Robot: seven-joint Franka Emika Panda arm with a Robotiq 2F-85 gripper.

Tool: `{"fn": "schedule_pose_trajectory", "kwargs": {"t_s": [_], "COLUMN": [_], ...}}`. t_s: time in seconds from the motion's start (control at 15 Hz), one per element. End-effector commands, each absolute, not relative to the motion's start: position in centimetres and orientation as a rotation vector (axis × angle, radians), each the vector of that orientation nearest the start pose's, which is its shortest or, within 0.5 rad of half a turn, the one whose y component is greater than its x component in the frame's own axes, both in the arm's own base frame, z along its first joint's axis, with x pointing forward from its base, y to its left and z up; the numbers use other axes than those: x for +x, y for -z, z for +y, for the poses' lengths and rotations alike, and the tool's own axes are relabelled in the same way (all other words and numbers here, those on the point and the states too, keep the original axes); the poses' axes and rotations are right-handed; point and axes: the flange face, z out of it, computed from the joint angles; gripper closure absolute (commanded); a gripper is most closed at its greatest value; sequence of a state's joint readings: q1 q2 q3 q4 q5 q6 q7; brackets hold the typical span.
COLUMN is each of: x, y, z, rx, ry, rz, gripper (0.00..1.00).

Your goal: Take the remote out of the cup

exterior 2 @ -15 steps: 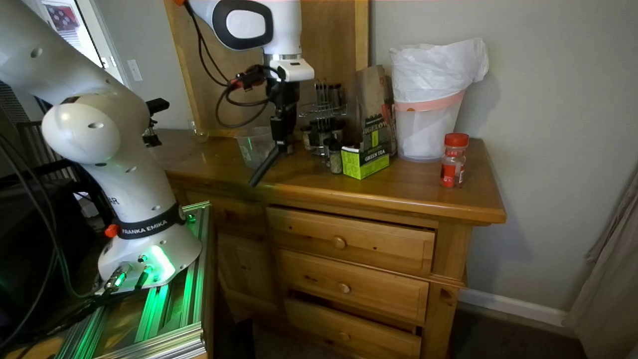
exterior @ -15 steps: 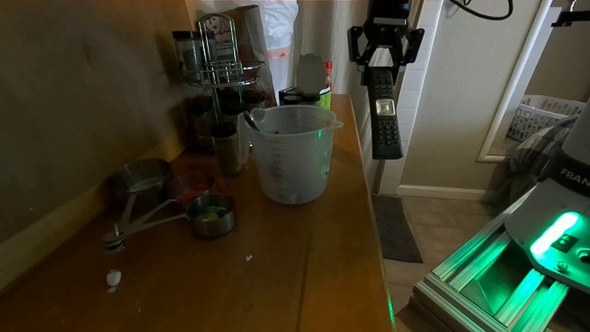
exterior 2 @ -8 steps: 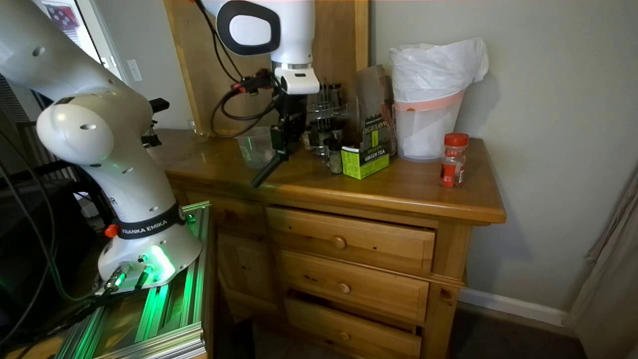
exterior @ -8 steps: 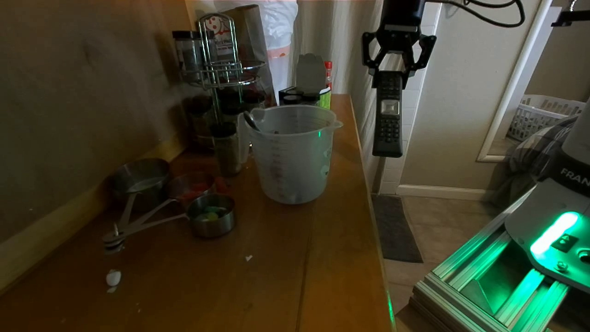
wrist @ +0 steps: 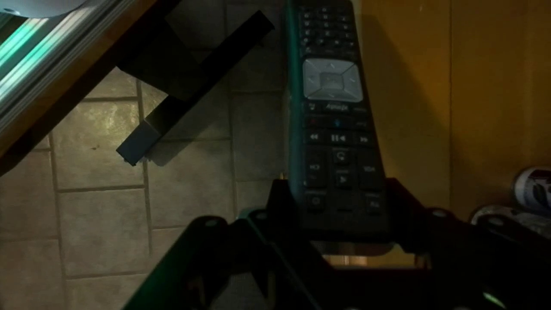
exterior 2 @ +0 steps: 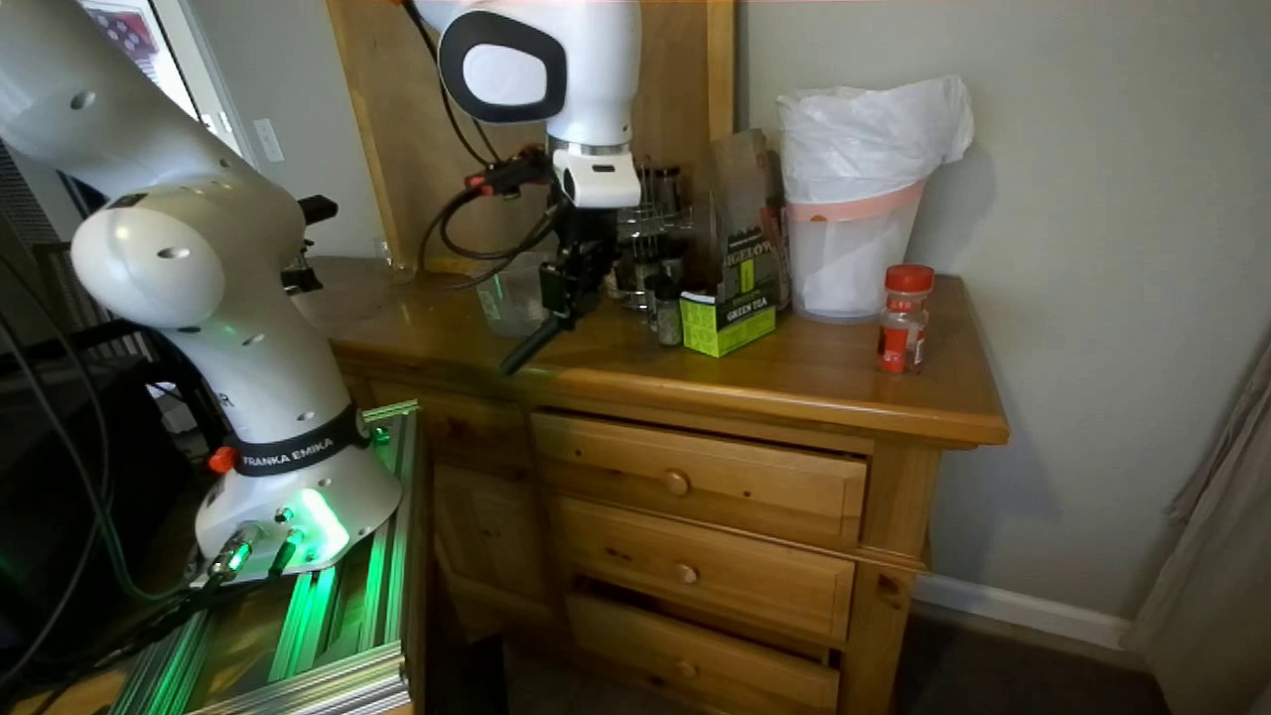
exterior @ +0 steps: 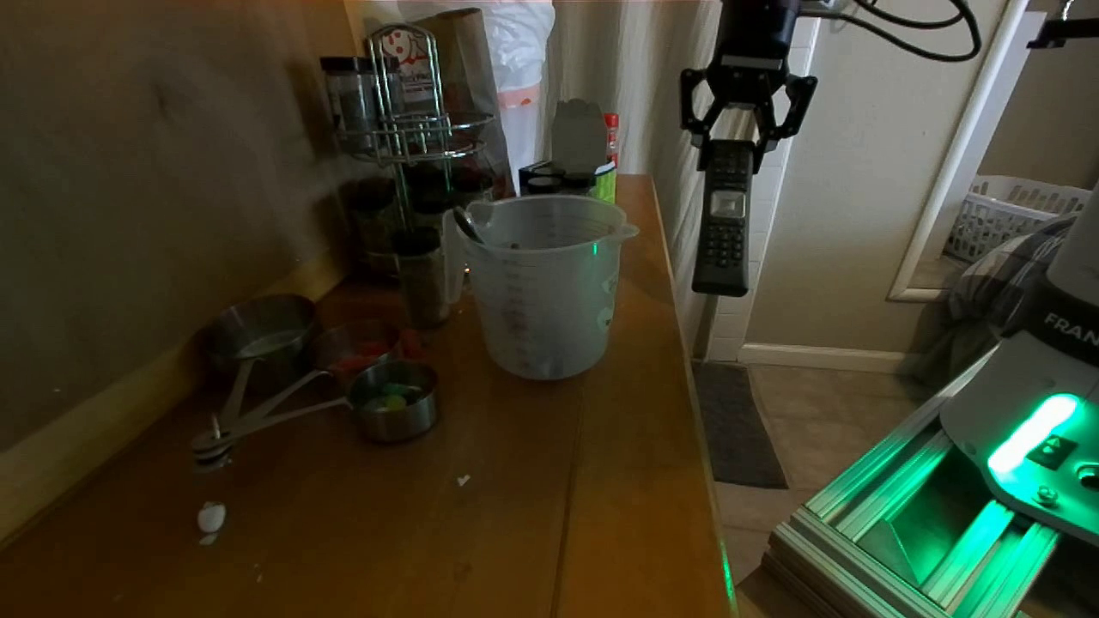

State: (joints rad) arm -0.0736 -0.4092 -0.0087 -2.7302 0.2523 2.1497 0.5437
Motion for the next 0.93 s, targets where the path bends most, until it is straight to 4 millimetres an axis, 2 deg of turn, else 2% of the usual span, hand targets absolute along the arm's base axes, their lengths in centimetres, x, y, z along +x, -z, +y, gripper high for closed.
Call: {"fn": "schedule_pose_trajectory", "kwargs": {"t_s": [0.0,0.33,0.47,0.67,0.87], "x": [37.1,38.7,39.3,40.2,41.2], "y": [-33.0,-32.9,-32.8,-31.6,-30.5], "z": [-3.9,-4.5,-3.8,-2.4,-1.6], "rx": [-2.583,-2.416,-2.408,-2.489,-2.475], "ry": [-0.391,-0.345,-0.351,-0.357,-0.329], "rz": [1.163,1.189,1.175,1.211,1.221], "gripper": [0.68,0.68,0.68,0.68,0.68]}}
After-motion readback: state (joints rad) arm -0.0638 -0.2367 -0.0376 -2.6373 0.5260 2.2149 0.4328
